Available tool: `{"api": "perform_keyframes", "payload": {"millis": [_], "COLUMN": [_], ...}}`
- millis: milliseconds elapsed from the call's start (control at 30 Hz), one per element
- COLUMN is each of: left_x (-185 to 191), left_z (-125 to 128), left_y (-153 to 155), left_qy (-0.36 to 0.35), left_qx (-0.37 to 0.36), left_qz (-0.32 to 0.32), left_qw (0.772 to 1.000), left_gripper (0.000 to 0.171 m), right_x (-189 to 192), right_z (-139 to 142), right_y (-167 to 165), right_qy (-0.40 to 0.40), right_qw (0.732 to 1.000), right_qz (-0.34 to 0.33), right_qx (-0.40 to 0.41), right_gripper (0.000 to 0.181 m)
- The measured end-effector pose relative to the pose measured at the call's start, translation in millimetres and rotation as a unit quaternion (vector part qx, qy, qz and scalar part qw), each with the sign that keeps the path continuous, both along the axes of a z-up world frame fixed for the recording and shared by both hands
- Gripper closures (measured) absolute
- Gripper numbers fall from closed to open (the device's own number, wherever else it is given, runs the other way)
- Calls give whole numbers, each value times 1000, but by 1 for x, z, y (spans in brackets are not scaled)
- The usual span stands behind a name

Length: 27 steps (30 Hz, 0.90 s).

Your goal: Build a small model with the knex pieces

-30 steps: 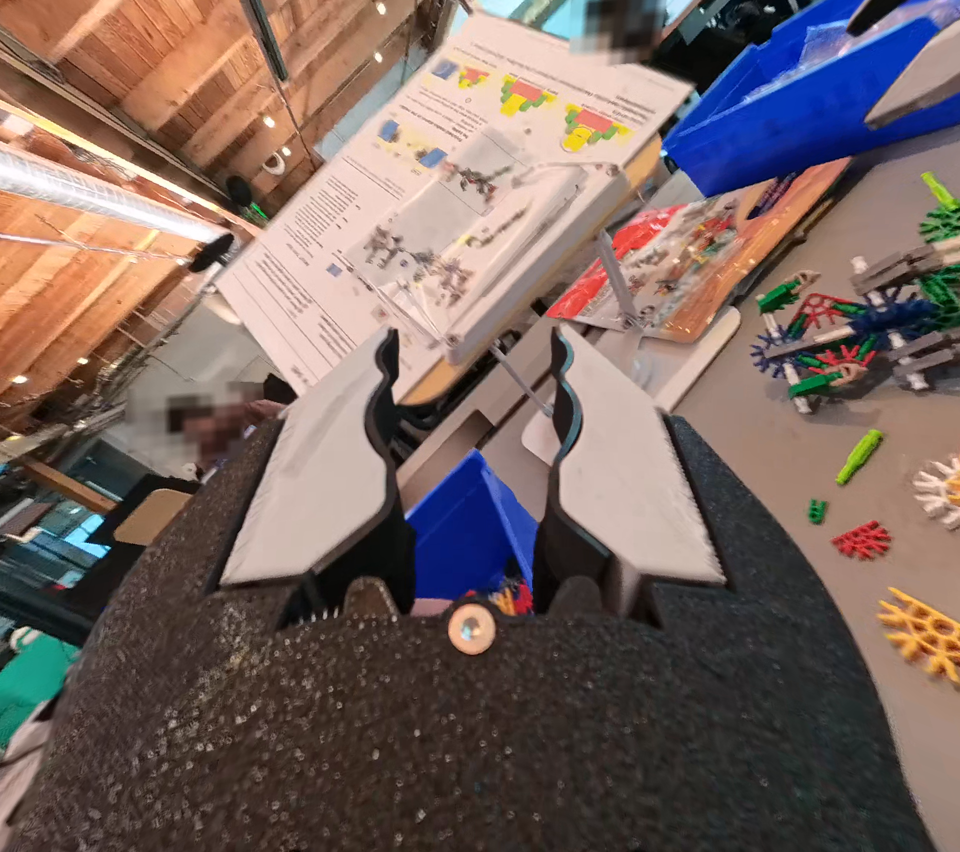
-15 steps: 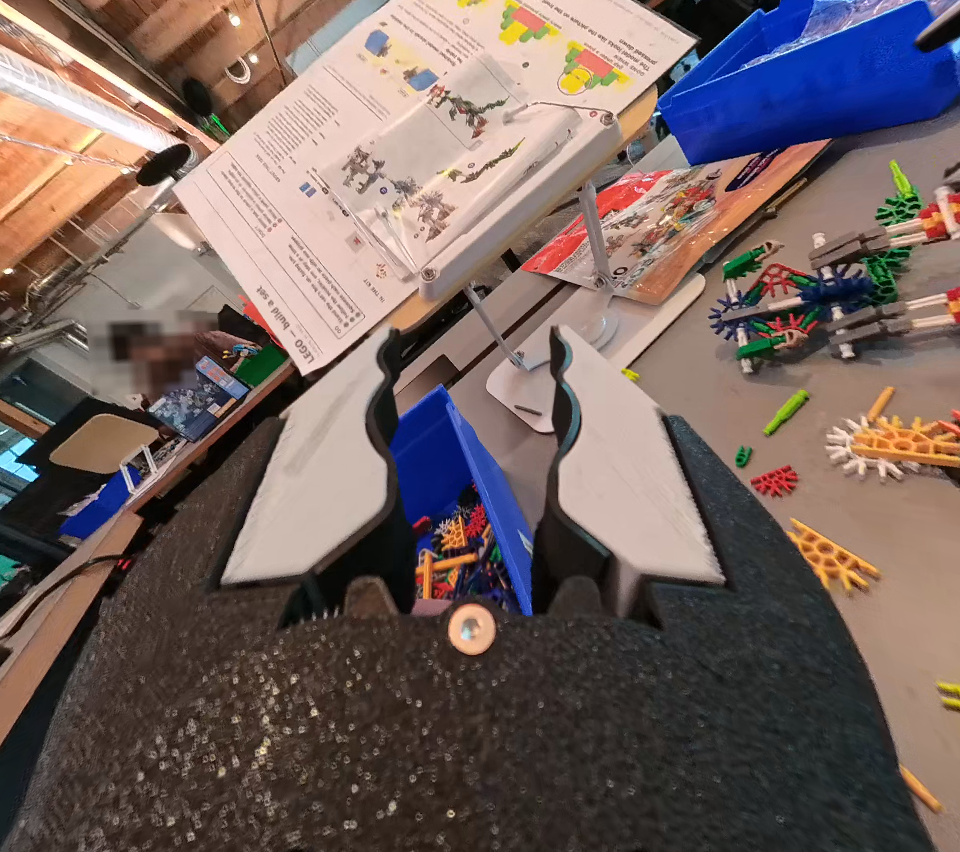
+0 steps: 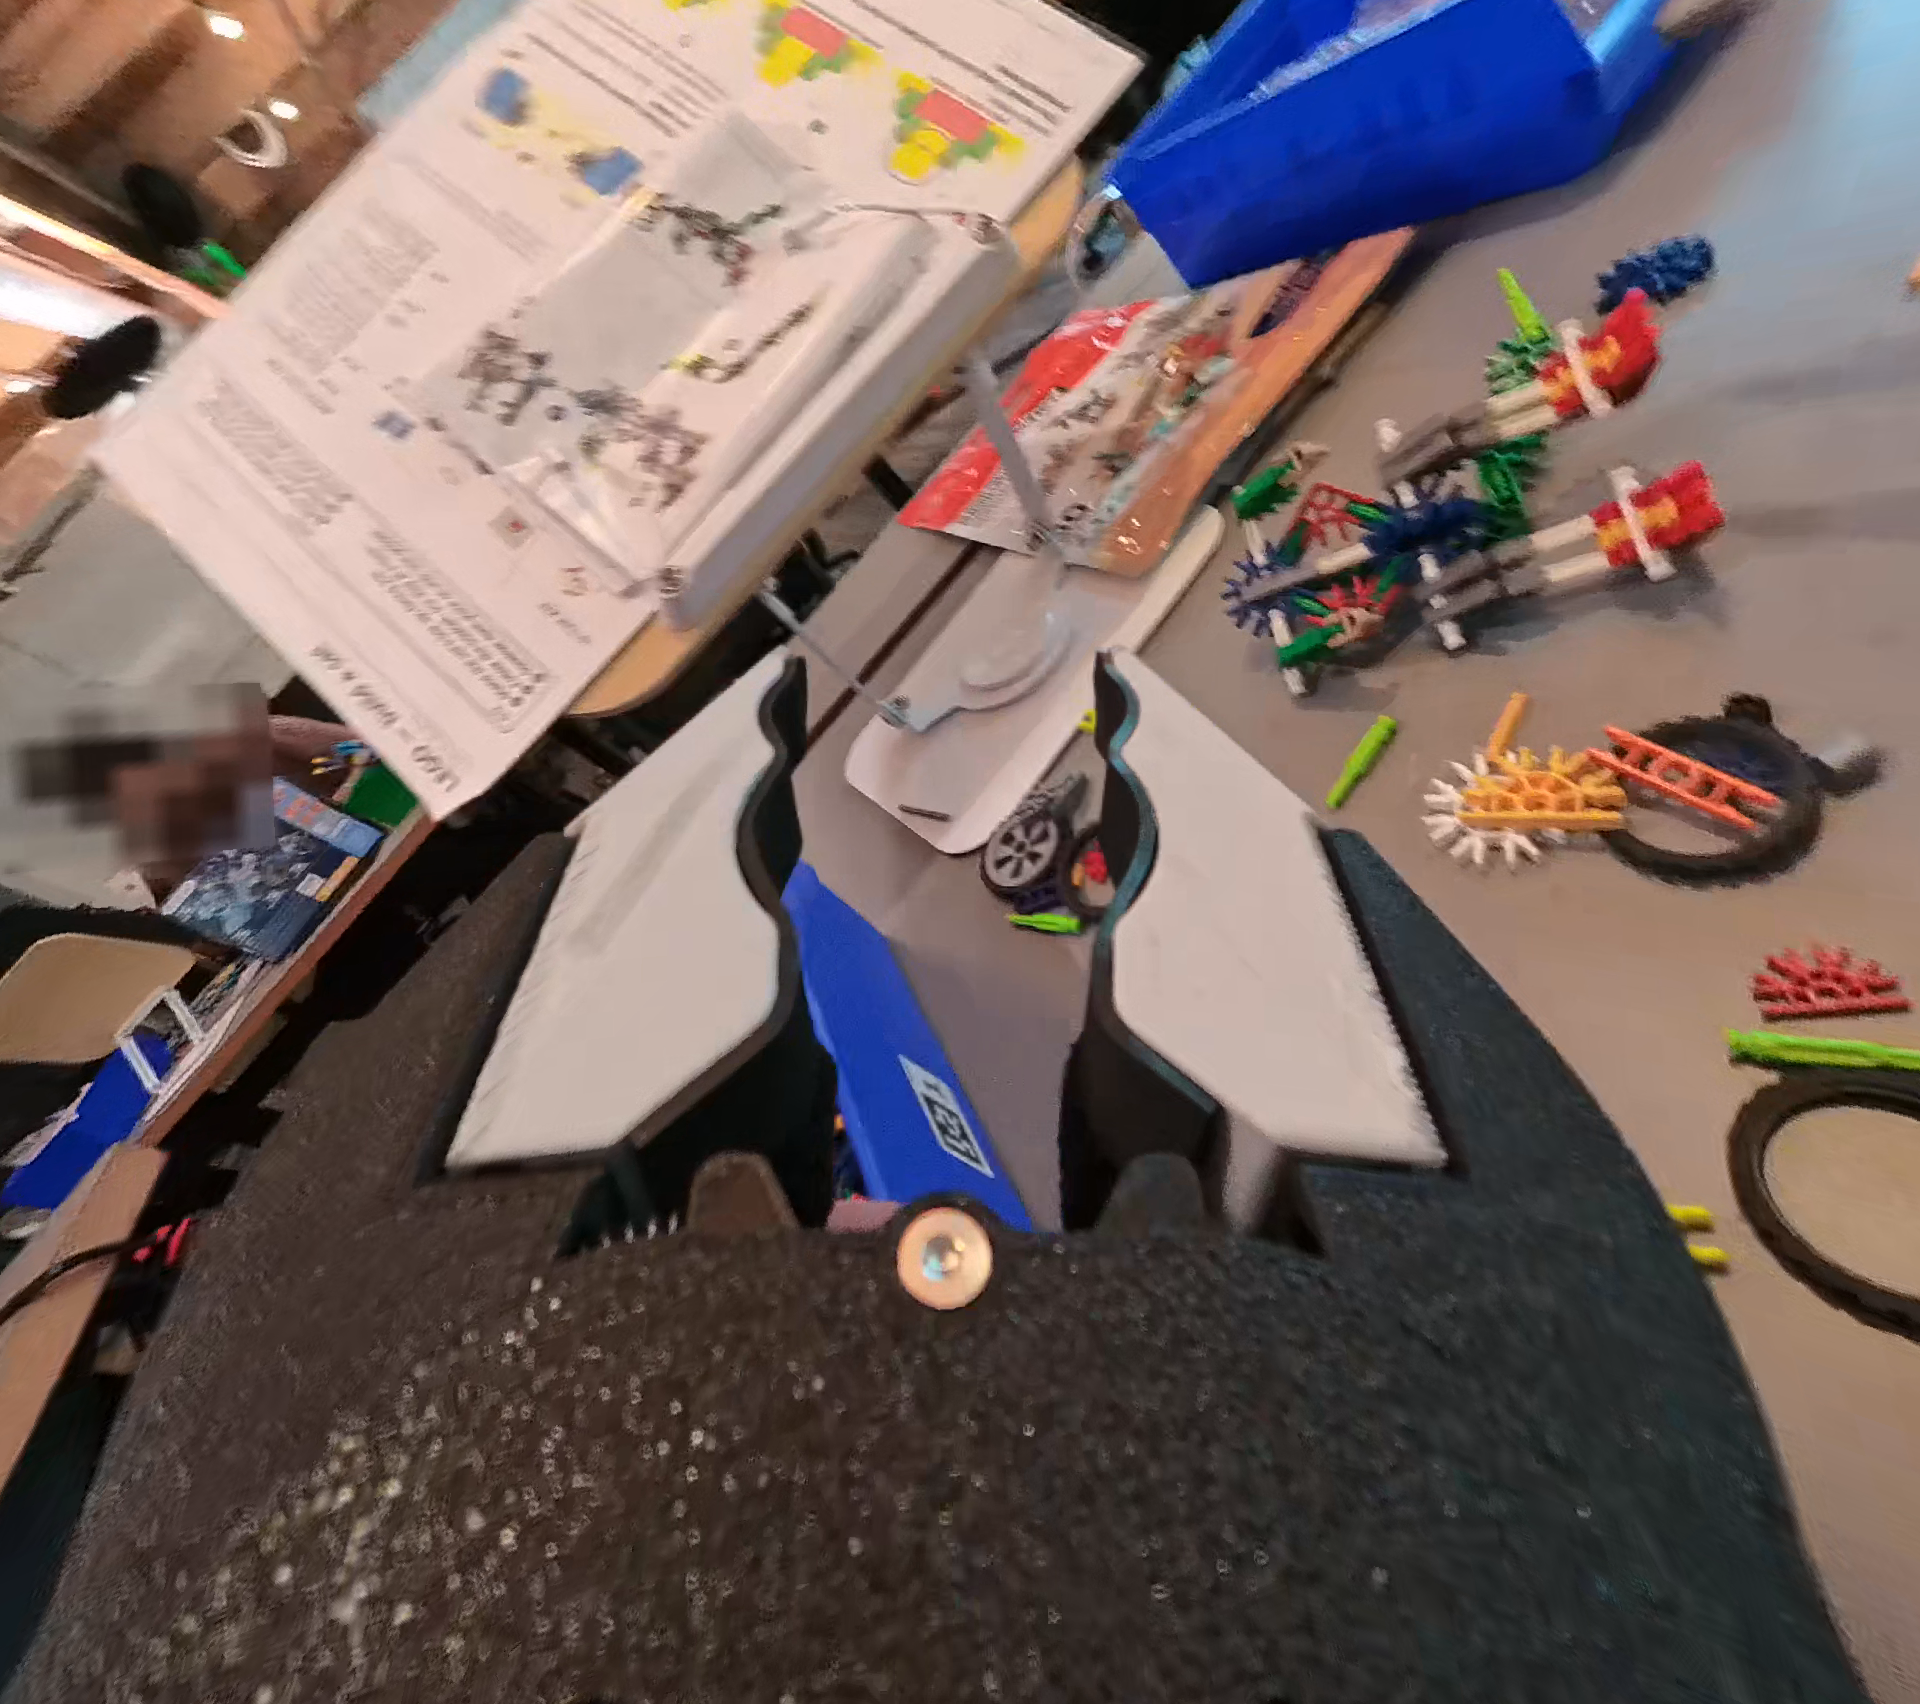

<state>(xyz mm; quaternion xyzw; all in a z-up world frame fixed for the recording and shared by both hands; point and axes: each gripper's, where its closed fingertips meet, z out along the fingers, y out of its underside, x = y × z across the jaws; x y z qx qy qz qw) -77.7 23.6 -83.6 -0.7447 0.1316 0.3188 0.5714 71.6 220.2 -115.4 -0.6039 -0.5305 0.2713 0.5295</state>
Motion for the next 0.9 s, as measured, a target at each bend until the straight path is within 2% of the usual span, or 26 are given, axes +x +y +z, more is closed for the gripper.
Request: {"api": "perform_keyframes", "payload": {"millis": [67,167,300,433,567,633,667,733,900], "left_x": [3,3,2,0,-13,-14,-19,-21,-44], "left_z": [-5,1,-2,-6,-10,-10,-15,-8,-4], "left_y": [5,10,9,3,0,3,4,7,17], "left_qy": [24,9,9,7,58,89,79,74,85], "left_qx": [-15,-2,-9,-17,-32,-26,-39,-17,1], "left_qz": [-1,-1,1,6,29,14,24,23,44], "left_qw": [1000,1000,1000,1000,997,996,996,997,995], "left_gripper": [118,120,120,119,121,125,125,126,124], "right_x": [-6,-17,-23,-23,-28,-32,-33,-35,-40], "right_z": [-2,-4,-10,-6,-8,-10,-10,-8,-10], "right_y": [10,18,15,6,-8,-17,-21,-24,-28], "right_qy": [-4,-10,-16,-11,-16,-21,-23,-25,-26], "right_qw": [1000,1000,1000,999,999,997,997,995,994], "right_qz": [-4,-3,8,21,45,60,67,74,88], "right_qx": [-1,23,11,22,27,32,40,60,52], "right_gripper": [119,119,120,120,120,120,120,120,120]}}
